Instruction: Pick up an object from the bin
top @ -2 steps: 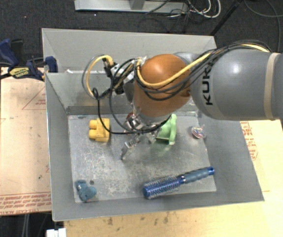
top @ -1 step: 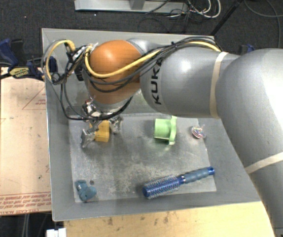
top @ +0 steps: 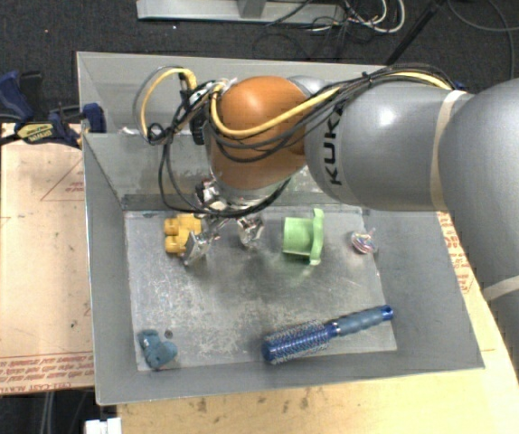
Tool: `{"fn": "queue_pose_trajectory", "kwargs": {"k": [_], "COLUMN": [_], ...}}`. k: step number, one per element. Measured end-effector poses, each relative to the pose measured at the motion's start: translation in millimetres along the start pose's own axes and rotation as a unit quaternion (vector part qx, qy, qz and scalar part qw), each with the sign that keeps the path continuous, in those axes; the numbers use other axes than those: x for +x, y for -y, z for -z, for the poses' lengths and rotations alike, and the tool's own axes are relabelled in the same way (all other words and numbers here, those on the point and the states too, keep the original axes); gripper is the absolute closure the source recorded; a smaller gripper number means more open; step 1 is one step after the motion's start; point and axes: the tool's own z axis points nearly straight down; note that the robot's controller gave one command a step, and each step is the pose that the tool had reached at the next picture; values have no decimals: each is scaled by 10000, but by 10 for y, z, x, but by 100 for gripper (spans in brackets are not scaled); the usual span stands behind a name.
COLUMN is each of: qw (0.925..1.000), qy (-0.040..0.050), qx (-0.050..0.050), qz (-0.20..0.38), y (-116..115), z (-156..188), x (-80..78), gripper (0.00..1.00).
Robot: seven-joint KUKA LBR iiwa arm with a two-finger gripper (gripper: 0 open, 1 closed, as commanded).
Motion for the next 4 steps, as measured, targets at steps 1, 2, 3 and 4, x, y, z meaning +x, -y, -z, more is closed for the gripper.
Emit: {"fn": "queue_pose_trajectory", "kwargs": {"k": [1, 2, 3, 4], "qw": [9989, 9988, 9974, 9948], "qy": [-26, -43, 22, -12], "qx": [-62, -74, -40, -82], "qz": [-464, 486, 715, 1016], "y": [-9, -137, -660, -1078], "z": [15, 122, 257, 601], "x": [-202, 507, 1791, 1285], "gripper": [0, 0, 0, 0]}}
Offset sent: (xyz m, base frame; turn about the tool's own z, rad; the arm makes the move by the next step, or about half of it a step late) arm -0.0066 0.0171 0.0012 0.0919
